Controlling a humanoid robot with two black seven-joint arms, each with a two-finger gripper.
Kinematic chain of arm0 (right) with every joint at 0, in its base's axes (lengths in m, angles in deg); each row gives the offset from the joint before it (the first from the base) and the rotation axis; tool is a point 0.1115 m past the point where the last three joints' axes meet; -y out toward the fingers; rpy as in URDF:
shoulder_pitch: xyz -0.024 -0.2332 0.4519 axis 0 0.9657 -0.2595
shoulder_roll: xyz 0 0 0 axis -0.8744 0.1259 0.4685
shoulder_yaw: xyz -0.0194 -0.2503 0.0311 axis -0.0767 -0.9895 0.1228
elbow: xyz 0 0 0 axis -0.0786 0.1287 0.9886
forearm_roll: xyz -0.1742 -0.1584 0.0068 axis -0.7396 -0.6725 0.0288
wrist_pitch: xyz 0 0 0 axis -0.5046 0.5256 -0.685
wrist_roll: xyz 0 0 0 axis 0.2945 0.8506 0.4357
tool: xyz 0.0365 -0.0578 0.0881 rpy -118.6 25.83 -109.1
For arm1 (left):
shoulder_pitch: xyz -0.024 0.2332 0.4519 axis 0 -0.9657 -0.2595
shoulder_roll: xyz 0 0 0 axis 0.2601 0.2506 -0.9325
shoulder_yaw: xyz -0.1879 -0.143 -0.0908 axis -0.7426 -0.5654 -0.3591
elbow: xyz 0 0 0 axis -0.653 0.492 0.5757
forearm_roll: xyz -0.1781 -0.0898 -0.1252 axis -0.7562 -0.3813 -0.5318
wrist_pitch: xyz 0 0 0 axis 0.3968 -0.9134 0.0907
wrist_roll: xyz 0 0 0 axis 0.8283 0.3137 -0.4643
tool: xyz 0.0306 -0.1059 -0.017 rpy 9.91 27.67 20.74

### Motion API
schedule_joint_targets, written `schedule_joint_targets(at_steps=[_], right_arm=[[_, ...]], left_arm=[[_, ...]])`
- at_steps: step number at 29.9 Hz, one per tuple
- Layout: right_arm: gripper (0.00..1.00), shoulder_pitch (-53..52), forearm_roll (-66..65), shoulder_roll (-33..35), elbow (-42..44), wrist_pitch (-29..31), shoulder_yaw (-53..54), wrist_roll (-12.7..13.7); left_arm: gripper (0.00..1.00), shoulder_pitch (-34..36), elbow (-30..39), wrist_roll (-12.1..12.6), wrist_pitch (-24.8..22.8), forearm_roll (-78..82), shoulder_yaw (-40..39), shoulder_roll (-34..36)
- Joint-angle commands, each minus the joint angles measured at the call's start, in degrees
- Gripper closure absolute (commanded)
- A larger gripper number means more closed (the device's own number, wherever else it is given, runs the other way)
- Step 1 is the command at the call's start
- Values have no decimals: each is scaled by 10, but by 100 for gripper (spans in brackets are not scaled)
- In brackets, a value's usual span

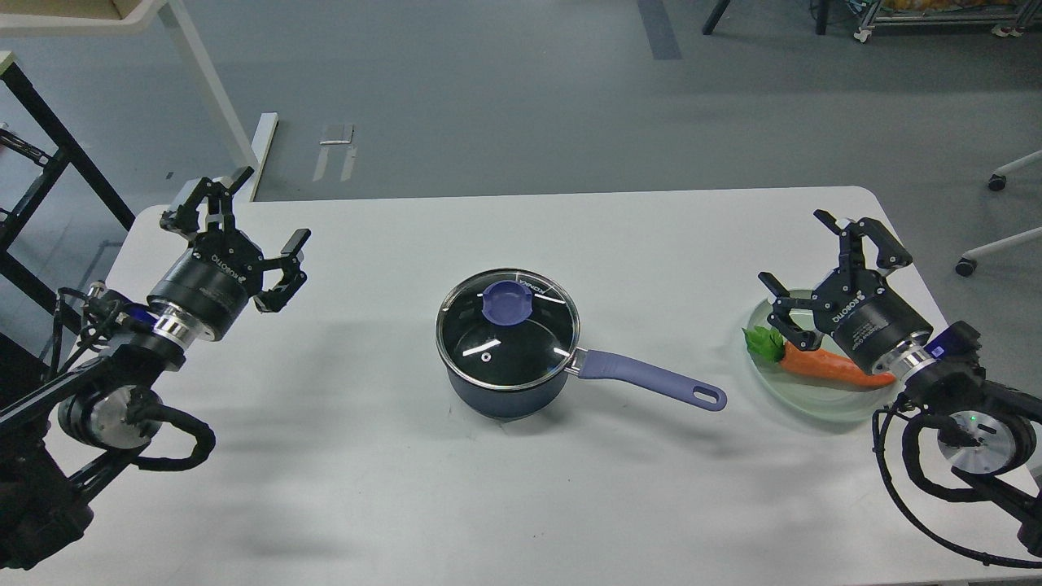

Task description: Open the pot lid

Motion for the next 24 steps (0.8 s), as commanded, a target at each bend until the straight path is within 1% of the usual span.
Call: schedule_joint_targets(at_steps=[1,5,8,10,13,15,19,20,22,23,24], right_arm=[[0,0,-1,0,-1,-1,3,0],[0,-1,-2,4,-6,-1,7,0],[0,-5,-10,15,-14,-3,8,0],[0,-13,-29,33,-19,-6,9,0],[0,-32,-84,65,-47,-19,9,0],[0,-41,-117,80,-70,-29,9,0],[0,-82,-202,125,-120,-51,9,0],[0,-96,-227,133,-129,-54,8,0],[0,-101,-237,137,-133,-54,8,0],[0,-138,-316,158,-156,-54,3,0],[0,-138,-317,159,-156,-54,2,0]], left_arm=[[1,0,0,-1,3,0,0,-2],[1,2,-4,3,3,1,6,1],[1,20,-32,-5,4,3,13,5],[1,38,-53,-5,0,3,14,12],[1,52,-70,-8,-4,2,13,26],[1,63,-72,-14,-6,2,14,33],[1,92,-71,-22,-29,2,13,39],[1,96,-68,-26,-30,2,14,40],[1,97,-68,-27,-29,3,14,40],[1,102,-65,-29,-28,15,14,40],[1,103,-65,-29,-28,15,14,40]])
